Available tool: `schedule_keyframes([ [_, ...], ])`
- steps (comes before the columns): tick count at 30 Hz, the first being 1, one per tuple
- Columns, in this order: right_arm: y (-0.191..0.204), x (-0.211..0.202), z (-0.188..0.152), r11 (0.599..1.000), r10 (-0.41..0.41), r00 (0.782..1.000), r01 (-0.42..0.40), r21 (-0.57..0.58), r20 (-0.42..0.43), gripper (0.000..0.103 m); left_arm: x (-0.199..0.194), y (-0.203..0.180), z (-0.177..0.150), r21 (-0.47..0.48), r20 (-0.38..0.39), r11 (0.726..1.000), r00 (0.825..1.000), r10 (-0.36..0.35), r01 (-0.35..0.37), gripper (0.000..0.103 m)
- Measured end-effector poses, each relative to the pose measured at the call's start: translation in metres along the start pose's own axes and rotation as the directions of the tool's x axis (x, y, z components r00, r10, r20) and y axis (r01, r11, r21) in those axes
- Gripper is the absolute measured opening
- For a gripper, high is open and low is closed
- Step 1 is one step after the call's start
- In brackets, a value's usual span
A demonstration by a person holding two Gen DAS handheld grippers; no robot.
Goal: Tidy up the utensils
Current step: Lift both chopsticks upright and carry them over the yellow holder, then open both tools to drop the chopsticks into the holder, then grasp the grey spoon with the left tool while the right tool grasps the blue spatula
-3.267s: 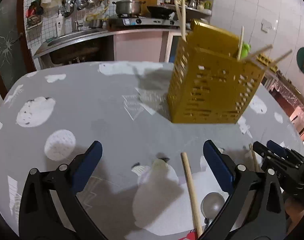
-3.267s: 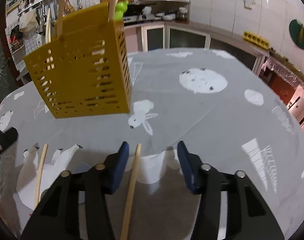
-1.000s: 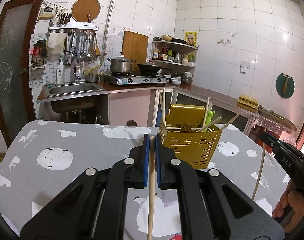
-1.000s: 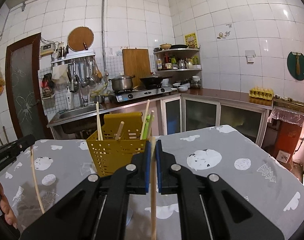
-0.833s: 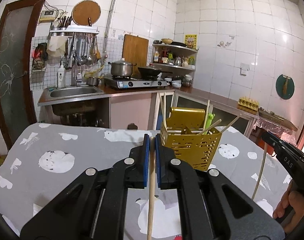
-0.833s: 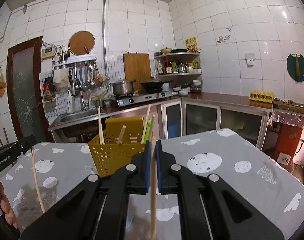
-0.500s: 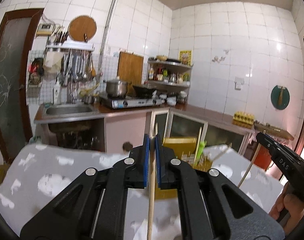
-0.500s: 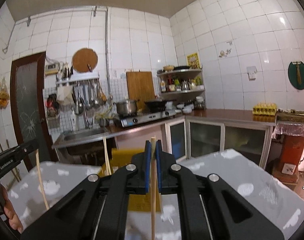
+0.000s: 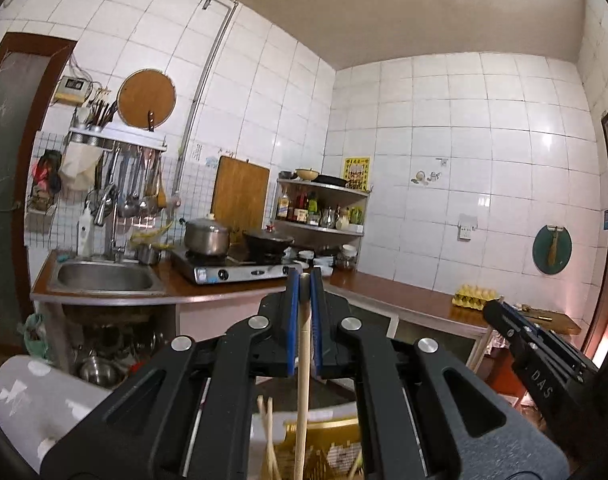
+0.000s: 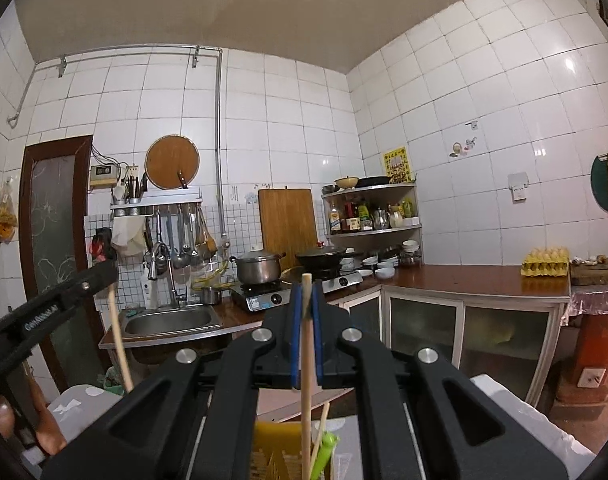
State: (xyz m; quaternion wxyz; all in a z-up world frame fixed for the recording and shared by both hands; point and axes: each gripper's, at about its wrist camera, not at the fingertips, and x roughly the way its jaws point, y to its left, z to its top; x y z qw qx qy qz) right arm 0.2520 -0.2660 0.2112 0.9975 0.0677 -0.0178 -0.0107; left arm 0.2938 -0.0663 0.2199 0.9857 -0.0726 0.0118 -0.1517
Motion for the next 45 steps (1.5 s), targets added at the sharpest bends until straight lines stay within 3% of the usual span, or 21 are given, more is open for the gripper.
schedule_keyframes([
  [6,-0.003,0.031,-0.025,1.0,0.002,0.999,-0.002,-0.002,-0.046,0.005,0.047,-0.006,-0.026,0.006,-0.013,1.0,1.0,-0.008,0.008,0.004],
  [12,-0.009,0.048,-0.06,1.0,-0.003,0.993,0.003,-0.002,-0.122,0.005,0.074,0.003,-0.081,0.006,-0.117,1.0,0.993,0.003,-0.003,0.004],
  [19,-0.012,0.058,-0.095,0.999,-0.032,0.976,0.028,-0.024,-0.215,0.007,0.078,0.021,-0.112,0.034,-0.221,0.998,0.974,0.054,-0.048,0.005],
  [21,-0.015,0.062,-0.1,0.999,-0.048,0.965,0.043,-0.024,-0.259,0.008,0.073,0.026,-0.11,0.038,-0.24,0.998,0.969,0.065,-0.058,0.019],
  [22,-0.018,0.062,-0.102,0.998,-0.059,0.958,0.054,-0.025,-0.281,0.008,0.069,0.027,-0.108,0.039,-0.241,0.997,0.967,0.077,-0.069,0.042],
  [23,-0.021,0.062,-0.102,0.997,-0.071,0.952,0.068,-0.023,-0.298,0.013,0.062,0.03,-0.103,0.039,-0.235,0.996,0.968,0.087,-0.08,0.057],
  [24,-0.025,0.061,-0.102,0.996,-0.086,0.944,0.085,-0.017,-0.318,0.036,0.052,0.033,-0.097,0.042,-0.227,0.995,0.969,0.102,-0.095,0.061],
  [26,-0.032,0.056,-0.101,0.993,-0.11,0.933,0.116,-0.002,-0.342,0.062,0.038,0.039,-0.087,0.048,-0.239,0.993,0.964,0.118,-0.109,0.08],
  [29,-0.04,0.04,-0.099,0.987,-0.144,0.916,0.159,0.007,-0.375,0.062,0.011,0.047,-0.078,0.08,-0.246,0.988,0.958,0.146,-0.13,0.093],
  [32,-0.042,0.019,-0.105,0.979,-0.189,0.888,0.206,-0.004,-0.419,0.062,-0.015,0.057,-0.079,0.12,-0.256,0.98,0.949,0.182,-0.156,0.098],
  [36,-0.034,-0.002,-0.13,0.968,-0.236,0.834,0.246,-0.046,-0.499,0.064,-0.043,0.081,-0.097,0.092,-0.312,0.981,0.93,0.194,-0.173,0.098],
  [42,-0.01,-0.024,-0.203,0.965,-0.247,0.744,0.249,-0.085,-0.621,0.064,-0.062,0.116,-0.152,0.093,-0.446,0.977,0.869,0.214,-0.193,0.098],
  [45,0.0,-0.032,-0.23,0.965,-0.245,0.711,0.246,-0.094,-0.659,0.064,-0.066,0.127,-0.176,0.088,-0.493,0.976,0.843,0.215,-0.198,0.098],
])
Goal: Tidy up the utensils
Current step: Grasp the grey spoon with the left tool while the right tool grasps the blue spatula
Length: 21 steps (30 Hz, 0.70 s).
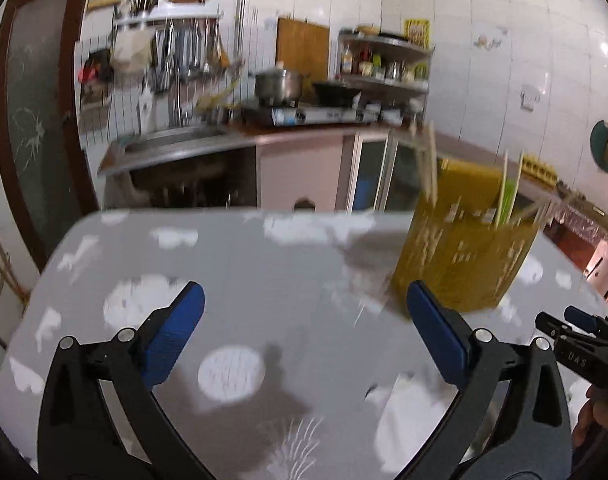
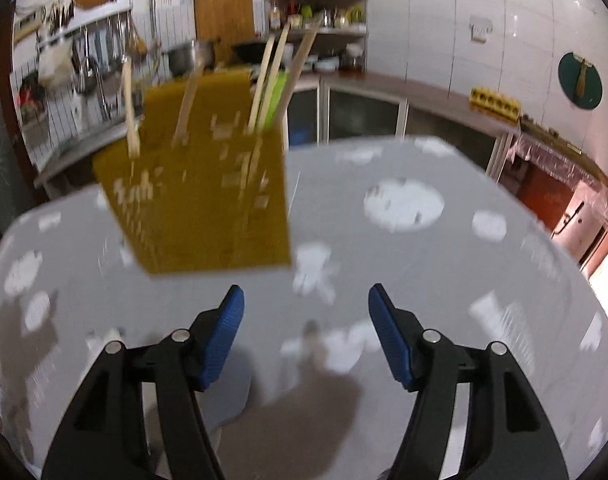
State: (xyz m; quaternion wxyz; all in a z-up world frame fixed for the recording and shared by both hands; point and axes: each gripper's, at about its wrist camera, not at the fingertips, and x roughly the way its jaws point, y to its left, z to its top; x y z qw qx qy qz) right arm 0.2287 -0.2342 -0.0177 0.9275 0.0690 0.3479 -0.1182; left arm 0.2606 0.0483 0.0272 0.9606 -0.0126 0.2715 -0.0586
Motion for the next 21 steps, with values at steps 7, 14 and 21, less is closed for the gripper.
schedule_keyframes([
  [7,0.029,0.019,-0.026,1.0,-0.003,0.995,0.002,-0.01,-0.102,0.064,0.025,0.013,-0.034,0.006,-0.103,1.0,0.995,0.015,-0.014,0.098],
  [14,0.044,0.038,-0.029,1.0,-0.014,0.979,0.018,0.018,-0.201,0.052,0.031,0.008,-0.041,0.016,-0.139,1.0,0.99,0.017,-0.015,0.098],
  [21,0.041,0.038,-0.026,0.999,0.05,0.978,-0.045,0.028,-0.202,0.031,0.028,-0.009,-0.046,0.009,-0.177,1.0,0.984,-0.003,0.005,0.098],
])
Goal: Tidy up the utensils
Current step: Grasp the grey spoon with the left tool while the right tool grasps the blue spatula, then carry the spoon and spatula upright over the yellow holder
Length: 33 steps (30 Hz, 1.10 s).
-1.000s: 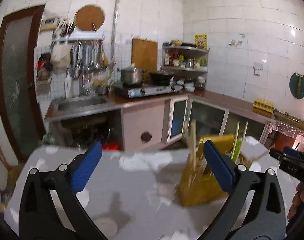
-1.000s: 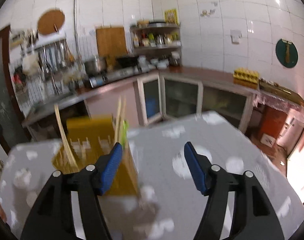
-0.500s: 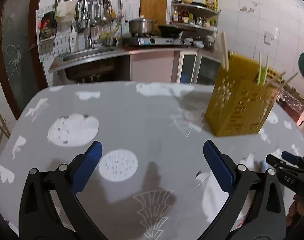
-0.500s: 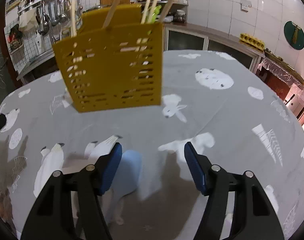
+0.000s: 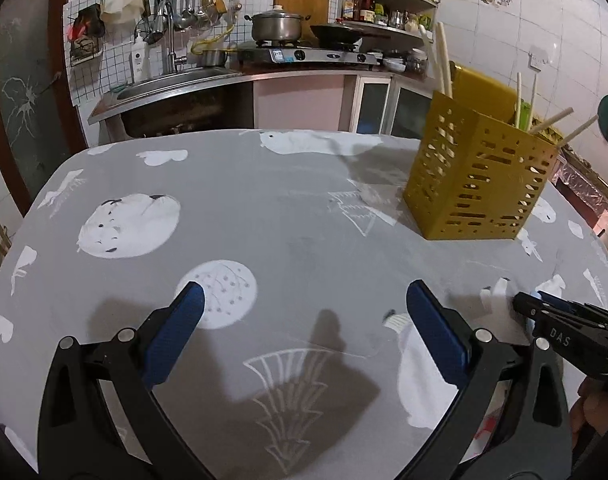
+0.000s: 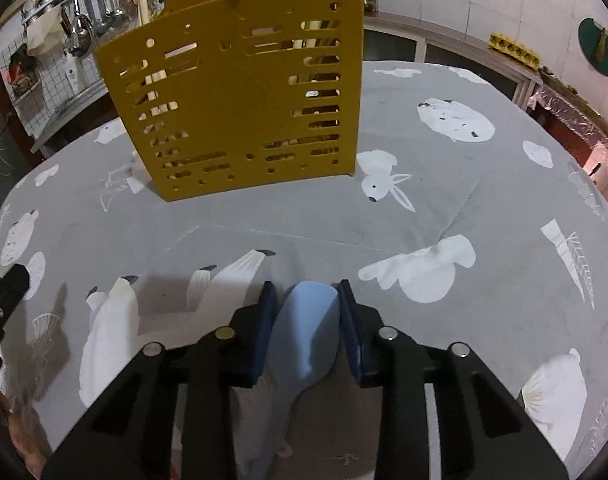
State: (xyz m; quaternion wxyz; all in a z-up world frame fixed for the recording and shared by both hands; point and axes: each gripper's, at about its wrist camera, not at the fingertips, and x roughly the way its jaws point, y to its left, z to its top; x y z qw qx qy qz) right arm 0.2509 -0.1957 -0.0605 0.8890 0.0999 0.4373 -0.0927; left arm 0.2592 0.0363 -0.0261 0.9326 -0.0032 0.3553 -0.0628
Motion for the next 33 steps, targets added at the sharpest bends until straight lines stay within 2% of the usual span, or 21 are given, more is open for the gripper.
schedule_keyframes([
  [6,-0.018,-0.007,-0.002,0.995,0.067,0.998,-0.067,-0.068,-0.003,0.031,-0.004,-0.034,-0.011,0.024,-0.05,0.998,0.997,-0.06,0.061,0.098],
  [16,-0.072,-0.017,-0.012,0.984,0.085,0.996,-0.084,-0.155,0.0,0.031,-0.013,-0.102,-0.038,0.096,-0.115,0.984,0.984,-0.136,0.147,0.098],
  [18,-0.082,-0.017,-0.012,0.985,0.075,0.997,-0.073,-0.155,0.007,0.031,-0.014,-0.113,-0.044,0.12,-0.127,0.981,0.983,-0.135,0.151,0.098],
  [22,-0.093,-0.018,-0.011,0.987,0.086,0.996,-0.084,-0.138,0.014,0.031,-0.01,-0.136,-0.054,0.188,-0.167,0.976,0.983,-0.08,0.112,0.097],
  [24,-0.093,-0.018,-0.012,0.986,0.091,0.996,-0.088,-0.141,0.016,0.031,-0.005,-0.141,-0.056,0.199,-0.195,0.974,0.978,-0.072,0.112,0.09],
  [26,-0.093,-0.018,-0.012,0.985,0.097,0.995,-0.093,-0.143,0.019,0.031,0.001,-0.143,-0.057,0.19,-0.234,0.973,0.969,-0.082,0.128,0.075],
  [27,-0.092,-0.019,-0.012,0.985,0.102,0.995,-0.098,-0.142,0.022,0.031,0.004,-0.144,-0.057,0.182,-0.253,0.973,0.963,-0.094,0.142,0.073],
  [30,-0.091,-0.019,-0.011,0.984,0.115,0.993,-0.11,-0.138,0.024,0.031,0.004,-0.151,-0.057,0.209,-0.262,0.967,0.961,-0.09,0.147,0.062],
  [32,-0.091,-0.019,-0.011,0.984,0.119,0.993,-0.114,-0.137,0.024,0.03,0.005,-0.154,-0.054,0.213,-0.268,0.965,0.959,-0.096,0.156,0.046],
  [33,-0.091,-0.019,-0.01,0.984,0.12,0.992,-0.116,-0.136,0.024,0.03,0.007,-0.153,-0.052,0.206,-0.273,0.966,0.957,-0.099,0.158,0.042],
])
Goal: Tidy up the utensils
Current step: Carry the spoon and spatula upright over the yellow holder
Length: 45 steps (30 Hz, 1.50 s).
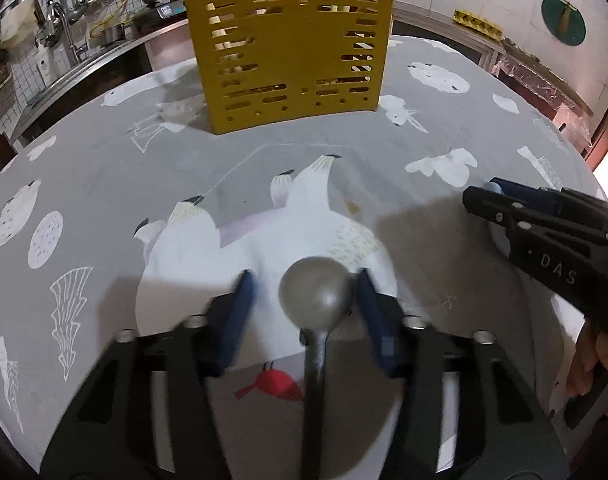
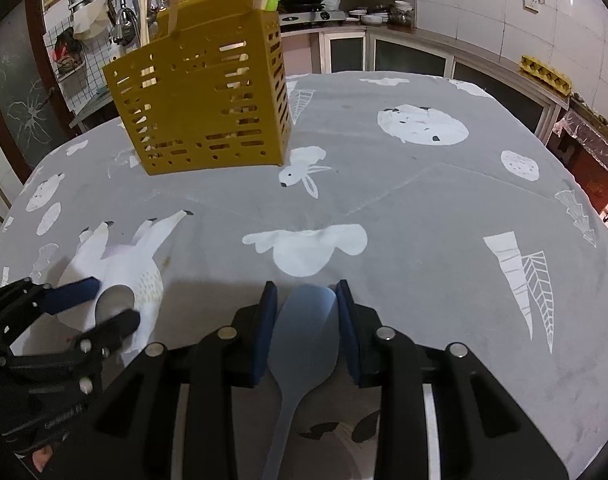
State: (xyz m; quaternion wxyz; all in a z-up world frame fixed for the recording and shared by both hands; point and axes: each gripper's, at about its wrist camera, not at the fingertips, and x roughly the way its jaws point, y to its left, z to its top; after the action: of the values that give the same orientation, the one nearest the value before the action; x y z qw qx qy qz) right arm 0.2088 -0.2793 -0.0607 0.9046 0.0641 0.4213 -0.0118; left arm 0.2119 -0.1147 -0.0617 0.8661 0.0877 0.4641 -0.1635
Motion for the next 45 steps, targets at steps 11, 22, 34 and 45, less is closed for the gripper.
schedule_keyframes([
  [11,0.004,-0.016,0.005,1.0,0.014,0.995,-0.013,-0.009,0.095,0.03,-0.011,0.026,0.012,-0.103,0.084,0.995,0.996,0.0,0.009,0.034],
  [22,0.006,-0.058,0.016,0.999,0.034,0.955,-0.029,-0.022,0.295,0.03,-0.078,0.058,0.023,-0.177,0.34,0.984,0.938,0.061,0.0,0.035],
  [34,0.022,-0.106,0.022,0.996,0.053,0.846,-0.006,-0.089,0.531,0.029,-0.132,0.073,0.012,-0.172,0.552,0.985,0.83,0.074,0.026,0.035],
  [45,0.025,-0.15,0.075,0.995,0.09,0.757,-0.041,-0.09,0.648,0.029,-0.17,0.085,0.062,-0.175,0.664,0.979,0.747,0.042,0.101,0.035],
])
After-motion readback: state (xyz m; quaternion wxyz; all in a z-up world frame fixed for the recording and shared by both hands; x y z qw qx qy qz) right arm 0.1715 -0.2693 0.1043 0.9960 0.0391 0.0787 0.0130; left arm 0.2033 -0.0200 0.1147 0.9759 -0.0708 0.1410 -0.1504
